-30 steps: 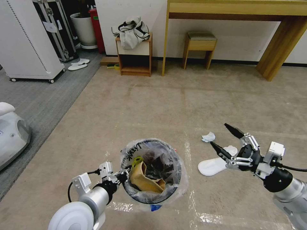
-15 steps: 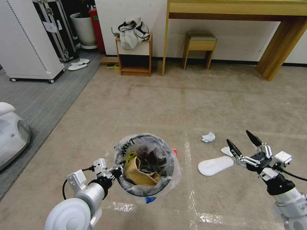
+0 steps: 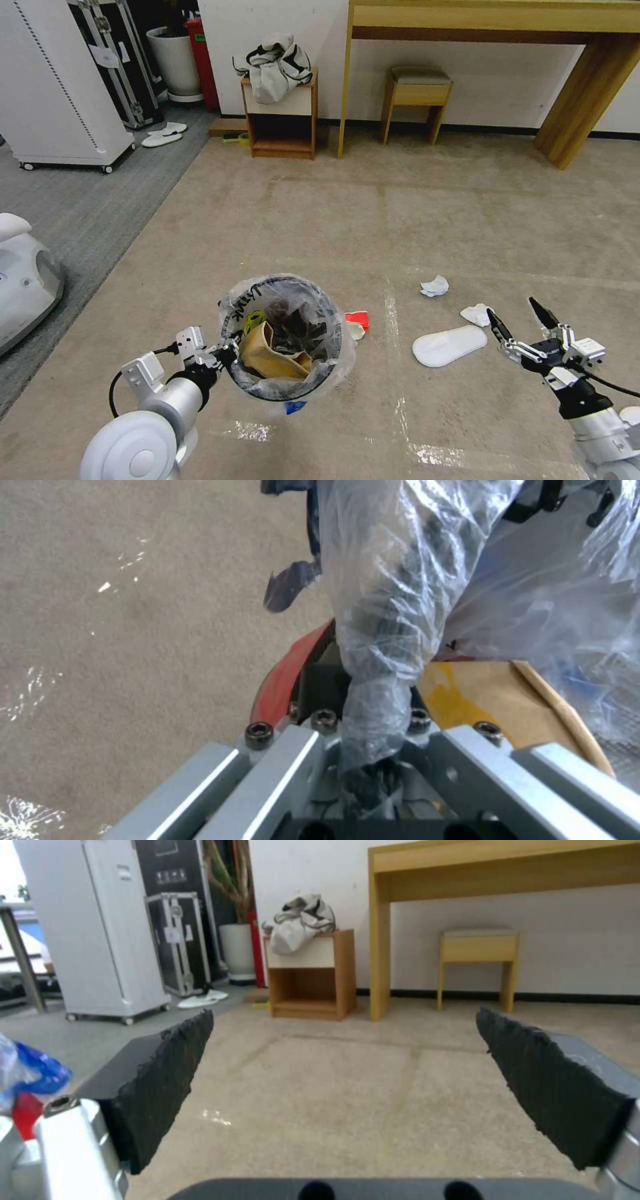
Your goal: Pick up the trash bin and place the garbage on the floor into it.
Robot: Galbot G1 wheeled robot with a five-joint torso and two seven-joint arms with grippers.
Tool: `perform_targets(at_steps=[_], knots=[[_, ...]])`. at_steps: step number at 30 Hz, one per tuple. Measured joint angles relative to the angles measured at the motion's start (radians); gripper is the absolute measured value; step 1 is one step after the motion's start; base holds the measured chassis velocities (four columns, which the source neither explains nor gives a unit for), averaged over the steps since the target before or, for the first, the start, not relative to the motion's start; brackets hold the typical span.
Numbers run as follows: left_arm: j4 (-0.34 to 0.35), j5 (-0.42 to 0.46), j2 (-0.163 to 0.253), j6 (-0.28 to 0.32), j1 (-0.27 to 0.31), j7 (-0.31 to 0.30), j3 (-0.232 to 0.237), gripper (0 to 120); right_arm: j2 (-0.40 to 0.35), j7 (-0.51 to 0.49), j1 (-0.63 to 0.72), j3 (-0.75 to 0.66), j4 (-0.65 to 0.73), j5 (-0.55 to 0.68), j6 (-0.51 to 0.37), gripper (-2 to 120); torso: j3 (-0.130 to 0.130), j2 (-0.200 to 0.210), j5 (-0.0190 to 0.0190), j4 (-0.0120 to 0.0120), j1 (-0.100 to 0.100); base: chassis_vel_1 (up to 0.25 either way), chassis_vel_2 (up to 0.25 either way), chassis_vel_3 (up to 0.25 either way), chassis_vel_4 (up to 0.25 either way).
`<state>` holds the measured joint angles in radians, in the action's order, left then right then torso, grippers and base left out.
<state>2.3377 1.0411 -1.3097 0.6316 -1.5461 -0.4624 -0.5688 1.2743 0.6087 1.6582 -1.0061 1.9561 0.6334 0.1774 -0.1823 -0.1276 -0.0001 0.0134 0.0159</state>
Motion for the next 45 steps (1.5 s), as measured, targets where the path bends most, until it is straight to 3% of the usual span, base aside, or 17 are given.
perform_targets(at_steps=[10,24,32,36,38,45], knots=[[-0.016,-0.053,0.003,0.0,-0.009,0.018,0.023,1,0.029,0.01,0.022,-0.022,-0.05,-0.065,0.032,100,0.0,0.0,0.0,0.0002,0.0,0.0,0.0,0.0,0.0],[-0.022,-0.058,0.011,-0.006,-0.01,0.02,-0.013,1,0.035,-0.016,0.012,-0.002,-0.078,-0.099,0.025,100,0.0,0.0,0.0,0.0,0.0,0.0,0.0,0.0,0.0],[-0.018,-0.055,0.012,-0.007,0.0,0.019,-0.013,1,-0.029,-0.069,-0.029,0.031,-0.106,-0.114,-0.013,100,0.0,0.0,0.0001,0.0002,0.0,0.0,0.0,0.0,0.0],[-0.018,-0.055,0.017,-0.008,0.003,0.017,-0.016,1,-0.105,-0.094,-0.063,0.059,-0.128,-0.128,-0.024,100,0.0,0.0,0.0003,0.0001,0.0,0.0,0.0,0.0,0.0],[-0.019,-0.057,0.018,-0.008,0.004,0.016,-0.013,1,-0.179,-0.12,-0.101,0.089,-0.156,-0.13,-0.035,100,0.0,0.0,0.0001,-0.0002,0.0,0.0,0.0,0.0,0.0],[-0.022,-0.071,0.013,-0.008,0.003,0.021,0.012,1,-0.235,-0.156,-0.151,0.143,-0.205,-0.119,-0.051,100,0.0,0.0,0.0001,0.0003,0.0,0.0,0.0,0.0,0.0]])
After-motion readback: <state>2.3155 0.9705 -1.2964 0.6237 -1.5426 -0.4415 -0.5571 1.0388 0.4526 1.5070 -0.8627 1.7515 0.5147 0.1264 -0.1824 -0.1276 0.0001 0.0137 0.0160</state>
